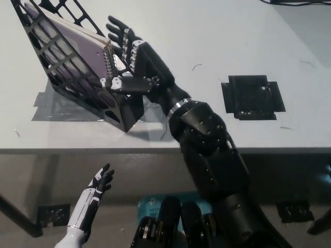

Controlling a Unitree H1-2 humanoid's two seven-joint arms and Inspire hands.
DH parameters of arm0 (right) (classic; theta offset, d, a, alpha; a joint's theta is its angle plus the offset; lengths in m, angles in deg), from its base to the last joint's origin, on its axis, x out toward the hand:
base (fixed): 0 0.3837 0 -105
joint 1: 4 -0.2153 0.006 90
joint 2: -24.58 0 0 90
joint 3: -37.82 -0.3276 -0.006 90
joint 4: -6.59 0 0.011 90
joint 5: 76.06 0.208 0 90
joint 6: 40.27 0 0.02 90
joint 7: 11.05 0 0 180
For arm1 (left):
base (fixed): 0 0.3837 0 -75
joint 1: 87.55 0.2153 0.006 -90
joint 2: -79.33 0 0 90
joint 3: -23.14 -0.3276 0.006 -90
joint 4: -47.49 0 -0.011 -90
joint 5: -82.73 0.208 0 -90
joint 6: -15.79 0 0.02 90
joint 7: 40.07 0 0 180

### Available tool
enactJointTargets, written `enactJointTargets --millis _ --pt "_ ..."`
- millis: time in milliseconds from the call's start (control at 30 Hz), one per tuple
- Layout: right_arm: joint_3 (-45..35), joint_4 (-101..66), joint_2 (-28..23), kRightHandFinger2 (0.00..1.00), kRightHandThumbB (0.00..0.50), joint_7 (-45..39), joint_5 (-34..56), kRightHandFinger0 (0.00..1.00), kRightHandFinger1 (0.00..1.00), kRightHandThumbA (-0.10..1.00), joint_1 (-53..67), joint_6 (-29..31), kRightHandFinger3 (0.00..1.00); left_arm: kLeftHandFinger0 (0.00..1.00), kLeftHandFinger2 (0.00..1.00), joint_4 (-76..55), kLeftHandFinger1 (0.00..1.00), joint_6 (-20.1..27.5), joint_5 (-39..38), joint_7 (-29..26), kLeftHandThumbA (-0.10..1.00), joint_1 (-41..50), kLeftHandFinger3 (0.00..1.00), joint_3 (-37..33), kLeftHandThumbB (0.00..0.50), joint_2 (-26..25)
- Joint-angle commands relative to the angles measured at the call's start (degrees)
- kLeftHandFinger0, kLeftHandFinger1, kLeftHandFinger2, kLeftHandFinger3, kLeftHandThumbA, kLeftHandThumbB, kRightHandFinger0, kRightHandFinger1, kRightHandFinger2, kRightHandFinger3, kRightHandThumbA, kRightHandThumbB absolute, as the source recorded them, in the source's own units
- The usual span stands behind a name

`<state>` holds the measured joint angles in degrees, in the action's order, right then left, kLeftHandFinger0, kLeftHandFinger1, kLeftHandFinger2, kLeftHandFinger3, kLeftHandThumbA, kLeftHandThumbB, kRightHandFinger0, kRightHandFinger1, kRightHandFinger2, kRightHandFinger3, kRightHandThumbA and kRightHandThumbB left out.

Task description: A shelf with a book inside it is placed on the center of the desk infront of the robot. The robot uses its right hand to grab the book, take it out and hand it to a person.

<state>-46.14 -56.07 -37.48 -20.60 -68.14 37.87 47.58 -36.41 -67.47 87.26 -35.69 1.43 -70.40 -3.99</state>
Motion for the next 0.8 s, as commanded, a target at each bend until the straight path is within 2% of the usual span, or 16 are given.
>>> enactJointTargets --millis 0,100,167,233,400,500,633,733,767 --pt "0.0 1.5 2.3 1.0 0.364 -0.7 0.5 1.0 1.0 0.99 -5.0 1.9 1.0 1.0 1.0 -2.2 1.0 0.0 0.6 0.5 1.0 -0.6 1.0 -0.1 0.329 -0.7" --pt "-0.6 2.8 2.9 1.0 0.376 -1.1 1.5 1.0 1.0 0.96 -5.8 2.1 1.0 1.0 1.0 -2.2 1.0 -0.1 1.3 0.4 1.0 -1.0 1.0 -0.2 0.322 -0.9" --pt "-0.4 3.6 2.9 1.0 0.367 -1.0 0.9 1.0 1.0 0.98 -6.3 2.5 1.0 1.0 1.0 -2.0 1.0 0.2 1.3 0.6 1.0 -1.3 1.0 -0.3 0.321 -1.0" --pt "-0.1 4.7 3.2 1.0 0.386 -0.9 0.4 1.0 1.0 1.0 -6.9 2.7 1.0 1.0 1.0 -2.6 1.0 -0.4 1.2 0.8 1.0 -1.3 1.0 -0.3 0.308 -0.9" --pt "-0.7 6.7 3.7 1.0 0.384 -1.5 1.3 1.0 1.0 0.98 -8.2 3.3 1.0 1.0 1.0 -2.5 1.0 -0.2 0.6 1.1 1.0 -1.6 1.0 -0.1 0.283 -0.8" --pt "-0.9 7.8 3.6 1.0 0.387 -1.6 1.2 1.0 1.0 0.98 -9.2 3.5 1.0 1.0 1.0 -2.7 1.0 -0.7 0.6 1.2 1.0 -1.8 1.0 -0.1 0.29 -0.8" --pt "-1.0 8.7 3.6 1.0 0.398 -1.7 1.2 1.0 1.0 0.97 -10.0 3.5 1.0 1.0 1.0 -2.7 1.0 -0.3 0.1 1.6 1.0 -1.8 1.0 -0.1 0.272 -0.9" --pt "-1.4 10.1 3.6 1.0 0.383 -1.7 1.4 1.0 1.0 0.96 -10.9 3.0 1.0 1.0 1.0 -2.3 1.0 -0.2 0.1 1.7 1.0 -2.0 1.0 -0.1 0.277 -0.9" --pt "-1.4 10.9 3.6 1.0 0.363 -1.5 1.2 1.0 1.0 0.97 -11.3 3.0 1.0 1.0 1.0 -2.5 1.0 -0.6 0.1 1.7 1.0 -2.0 1.0 -0.1 0.283 -0.8"
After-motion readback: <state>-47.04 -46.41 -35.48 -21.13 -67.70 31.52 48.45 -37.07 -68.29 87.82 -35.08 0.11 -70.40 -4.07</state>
